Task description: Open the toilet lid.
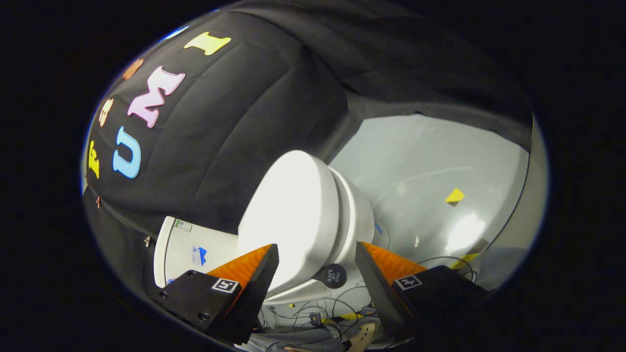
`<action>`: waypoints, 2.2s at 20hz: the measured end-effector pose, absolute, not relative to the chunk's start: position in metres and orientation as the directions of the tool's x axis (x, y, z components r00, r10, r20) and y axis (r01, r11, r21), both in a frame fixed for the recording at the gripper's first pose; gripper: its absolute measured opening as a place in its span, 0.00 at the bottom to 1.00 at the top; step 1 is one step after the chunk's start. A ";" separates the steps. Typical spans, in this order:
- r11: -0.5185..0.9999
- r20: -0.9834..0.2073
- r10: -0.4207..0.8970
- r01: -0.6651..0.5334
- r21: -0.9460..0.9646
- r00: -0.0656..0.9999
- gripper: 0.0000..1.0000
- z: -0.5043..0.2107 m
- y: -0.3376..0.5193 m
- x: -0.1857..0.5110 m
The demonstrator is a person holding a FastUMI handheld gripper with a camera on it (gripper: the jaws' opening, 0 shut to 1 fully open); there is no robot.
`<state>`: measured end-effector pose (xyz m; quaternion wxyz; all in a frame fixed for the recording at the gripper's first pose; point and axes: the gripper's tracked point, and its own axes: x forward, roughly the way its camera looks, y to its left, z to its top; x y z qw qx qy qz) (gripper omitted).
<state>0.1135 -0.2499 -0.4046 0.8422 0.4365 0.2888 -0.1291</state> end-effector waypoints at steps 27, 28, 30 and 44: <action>0.311 -0.454 0.219 0.379 0.871 0.864 0.11 -0.466 -0.196 0.135; 0.318 -0.459 0.222 0.381 0.868 0.860 0.11 -0.465 -0.196 0.135; 0.373 -0.480 0.205 0.385 0.844 0.853 0.11 -0.463 -0.194 0.135; 0.679 -0.539 0.059 0.362 0.639 0.840 0.05 -0.397 -0.181 0.140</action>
